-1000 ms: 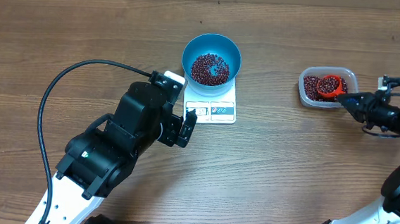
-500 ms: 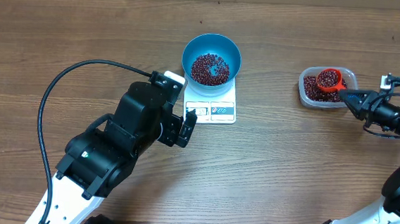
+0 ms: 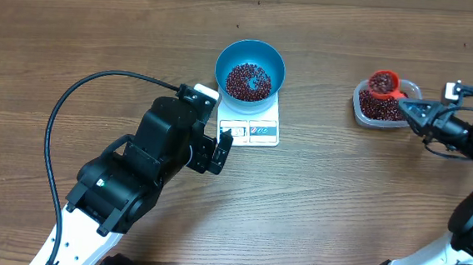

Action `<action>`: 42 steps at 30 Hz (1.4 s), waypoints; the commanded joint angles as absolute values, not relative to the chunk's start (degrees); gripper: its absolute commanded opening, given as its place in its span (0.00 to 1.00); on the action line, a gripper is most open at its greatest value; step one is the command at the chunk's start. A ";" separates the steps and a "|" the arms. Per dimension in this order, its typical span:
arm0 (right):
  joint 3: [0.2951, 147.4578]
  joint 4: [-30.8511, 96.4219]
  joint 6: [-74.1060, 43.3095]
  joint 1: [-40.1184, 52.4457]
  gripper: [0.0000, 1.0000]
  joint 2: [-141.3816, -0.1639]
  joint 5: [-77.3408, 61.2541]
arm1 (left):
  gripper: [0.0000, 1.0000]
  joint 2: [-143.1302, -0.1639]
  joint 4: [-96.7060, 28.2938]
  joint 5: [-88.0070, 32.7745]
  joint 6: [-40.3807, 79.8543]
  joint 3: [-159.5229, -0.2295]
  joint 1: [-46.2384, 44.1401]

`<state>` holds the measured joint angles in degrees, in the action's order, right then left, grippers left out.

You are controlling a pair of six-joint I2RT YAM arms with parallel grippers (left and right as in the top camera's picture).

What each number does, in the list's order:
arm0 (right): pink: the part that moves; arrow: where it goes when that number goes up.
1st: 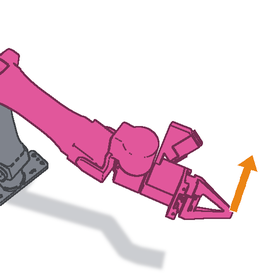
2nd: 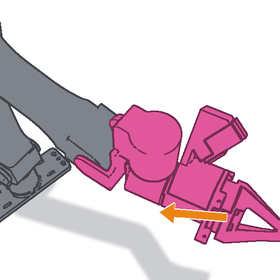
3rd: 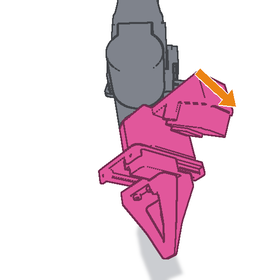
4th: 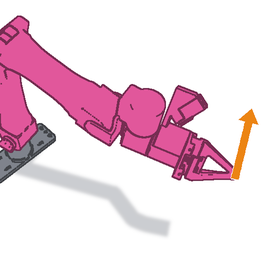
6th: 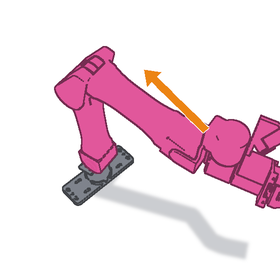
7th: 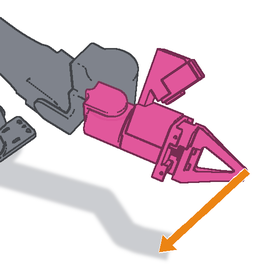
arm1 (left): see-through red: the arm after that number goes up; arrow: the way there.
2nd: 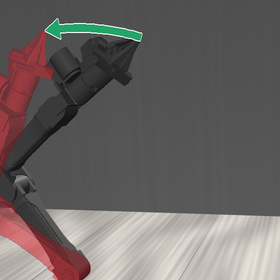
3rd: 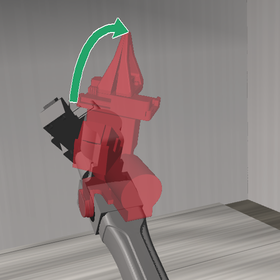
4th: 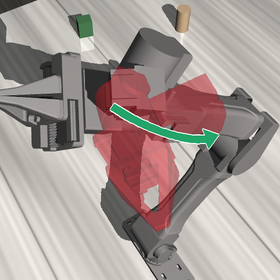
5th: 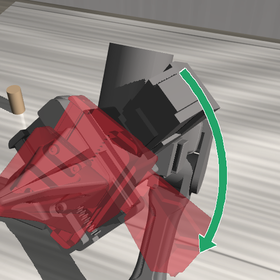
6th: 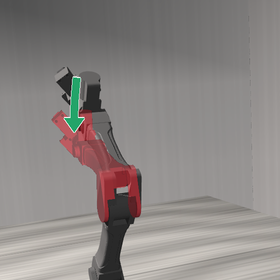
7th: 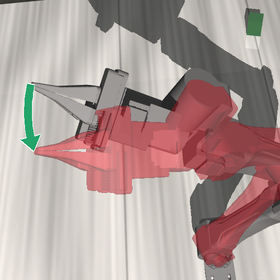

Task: Scoop item into bowl and weigh 150g on scale
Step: 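Lift the filled scoop out of the tub with the right gripper, then move the scoop over the teal bowl and tip beans in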

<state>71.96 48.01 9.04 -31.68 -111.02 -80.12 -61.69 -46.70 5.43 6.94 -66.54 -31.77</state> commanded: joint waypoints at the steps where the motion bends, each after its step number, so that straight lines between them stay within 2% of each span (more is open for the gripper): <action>1: 72.34 47.24 9.45 -27.77 0.04 -111.15 -83.72 | 1.00 -61.89 -46.50 6.15 7.07 -67.24 -31.51; 10: 72.34 42.83 8.23 -17.61 0.04 -111.15 -85.21 | 1.00 -61.89 -46.50 6.15 7.07 -67.26 -31.51; 22: 72.34 24.08 -8.69 -7.84 0.04 -111.15 -84.49 | 0.99 -61.89 -46.50 6.15 7.07 -67.26 -31.51; 31: 72.34 12.45 -20.80 -2.48 0.04 -111.15 -77.03 | 1.00 -61.87 -46.50 6.15 7.07 -67.26 -31.51; 42: 72.34 4.49 -21.17 4.21 0.04 -111.15 -64.62 | 1.00 -61.89 -46.50 6.15 7.07 -67.26 -31.51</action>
